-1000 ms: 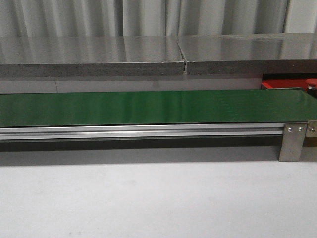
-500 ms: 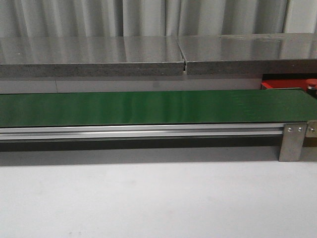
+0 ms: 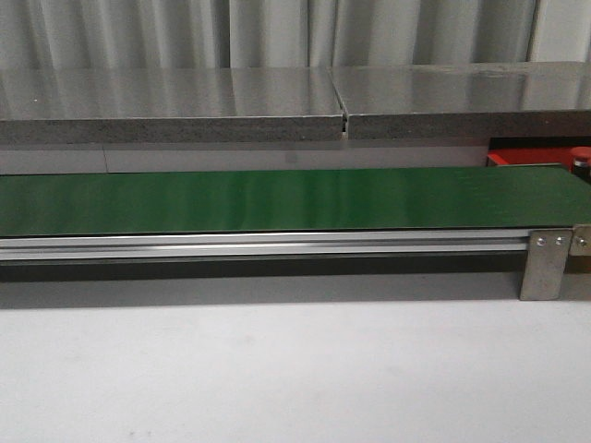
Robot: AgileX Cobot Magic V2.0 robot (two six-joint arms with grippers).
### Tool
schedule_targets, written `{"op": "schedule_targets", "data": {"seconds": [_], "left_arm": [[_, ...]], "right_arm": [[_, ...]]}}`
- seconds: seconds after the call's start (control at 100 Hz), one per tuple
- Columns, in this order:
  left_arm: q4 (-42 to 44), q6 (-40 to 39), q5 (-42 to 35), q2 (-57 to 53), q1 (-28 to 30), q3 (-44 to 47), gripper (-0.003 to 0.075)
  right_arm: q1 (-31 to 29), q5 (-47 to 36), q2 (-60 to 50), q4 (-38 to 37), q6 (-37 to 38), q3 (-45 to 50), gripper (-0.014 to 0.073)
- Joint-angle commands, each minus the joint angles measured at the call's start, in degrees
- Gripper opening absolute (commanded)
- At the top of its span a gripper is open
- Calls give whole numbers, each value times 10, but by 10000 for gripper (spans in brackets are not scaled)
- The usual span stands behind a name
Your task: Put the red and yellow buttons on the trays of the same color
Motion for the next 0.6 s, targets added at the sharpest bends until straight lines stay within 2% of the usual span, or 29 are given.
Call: {"op": "schedule_targets", "data": {"seconds": [0.0,0.13,0.27,0.59], "left_arm": [[-8,-4,-42,0,-4,-16,-19],[-8,-4,-42,0,-4,-16,-19],[-8,-4,-42,0,-4,-16,-19],[-8,-4,-42,0,-4,-16,-19]], "right_arm": [[26,-14,-44,-7,-14,-15,289],[75,0,-72,-8,-14,-15,83],[119,8,-98,-8,-15,-15,-73],[230,1,-140,-6,-15,-15,-67]]}}
